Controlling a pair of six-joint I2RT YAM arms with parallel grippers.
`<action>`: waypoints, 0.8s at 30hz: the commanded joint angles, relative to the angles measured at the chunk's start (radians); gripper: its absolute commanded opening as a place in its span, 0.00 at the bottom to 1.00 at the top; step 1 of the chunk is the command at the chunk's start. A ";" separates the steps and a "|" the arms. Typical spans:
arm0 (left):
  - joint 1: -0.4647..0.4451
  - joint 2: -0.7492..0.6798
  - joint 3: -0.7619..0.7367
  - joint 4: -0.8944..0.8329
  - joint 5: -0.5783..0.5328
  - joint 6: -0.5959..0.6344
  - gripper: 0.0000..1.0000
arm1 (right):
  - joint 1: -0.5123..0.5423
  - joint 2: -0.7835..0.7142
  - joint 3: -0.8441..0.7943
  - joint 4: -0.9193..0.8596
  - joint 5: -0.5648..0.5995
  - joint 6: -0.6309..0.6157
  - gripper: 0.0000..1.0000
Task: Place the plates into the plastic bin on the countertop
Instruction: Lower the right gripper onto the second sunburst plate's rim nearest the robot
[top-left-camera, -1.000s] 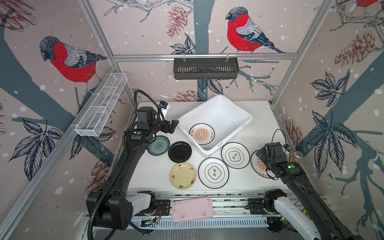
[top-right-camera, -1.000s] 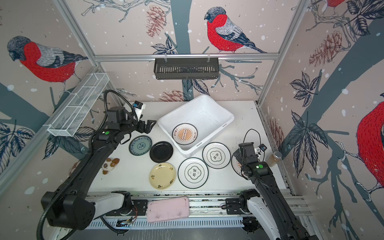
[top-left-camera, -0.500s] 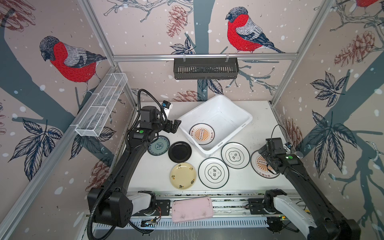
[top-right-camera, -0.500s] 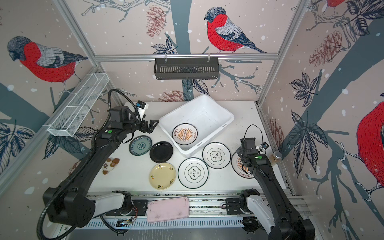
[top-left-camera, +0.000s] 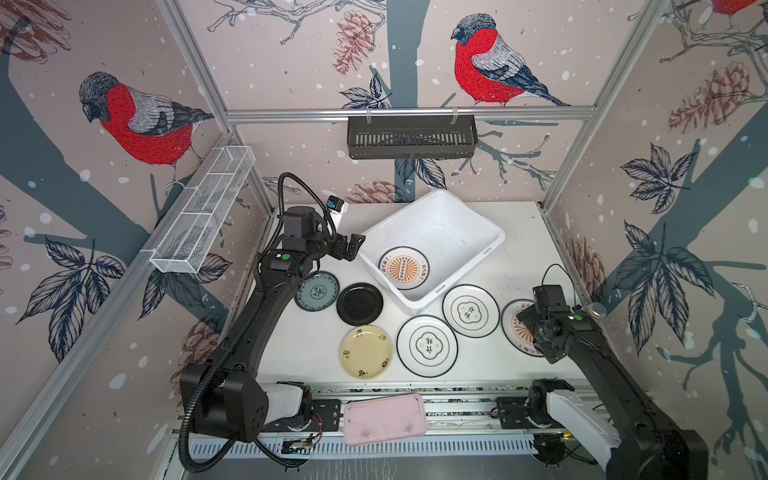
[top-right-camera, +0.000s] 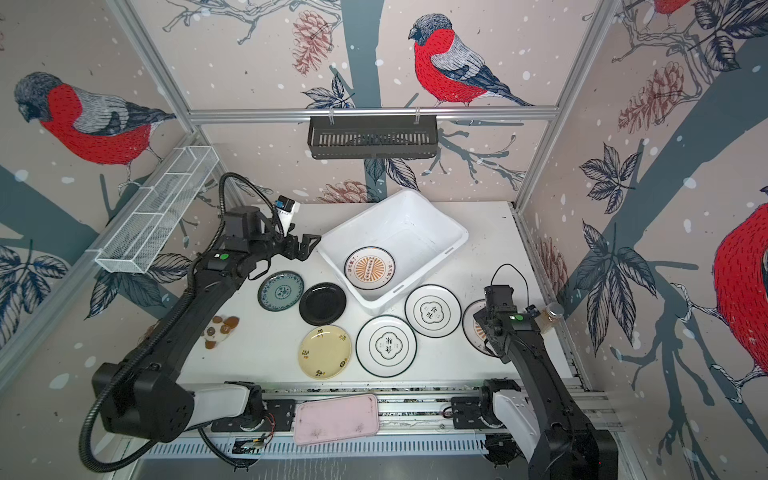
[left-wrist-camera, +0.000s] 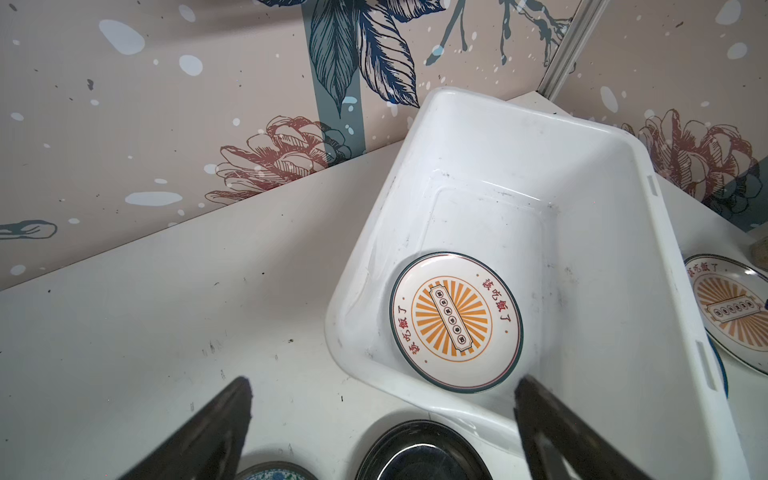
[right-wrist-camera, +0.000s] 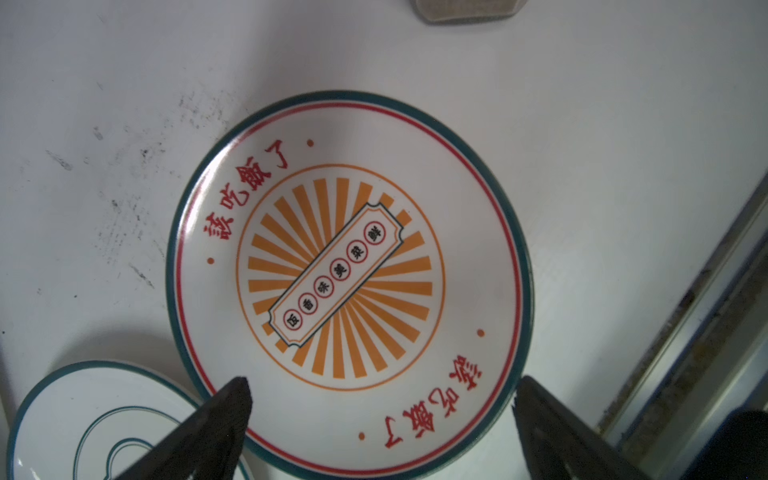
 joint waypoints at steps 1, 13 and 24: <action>-0.002 0.004 0.004 0.045 0.024 0.009 0.98 | -0.024 -0.003 -0.025 -0.005 -0.035 0.001 0.99; -0.006 0.009 -0.013 0.066 0.016 0.017 0.98 | -0.096 -0.027 -0.133 0.117 -0.146 -0.029 0.99; -0.017 0.020 -0.016 0.087 0.010 0.000 0.98 | -0.127 -0.073 -0.171 0.223 -0.224 -0.073 0.99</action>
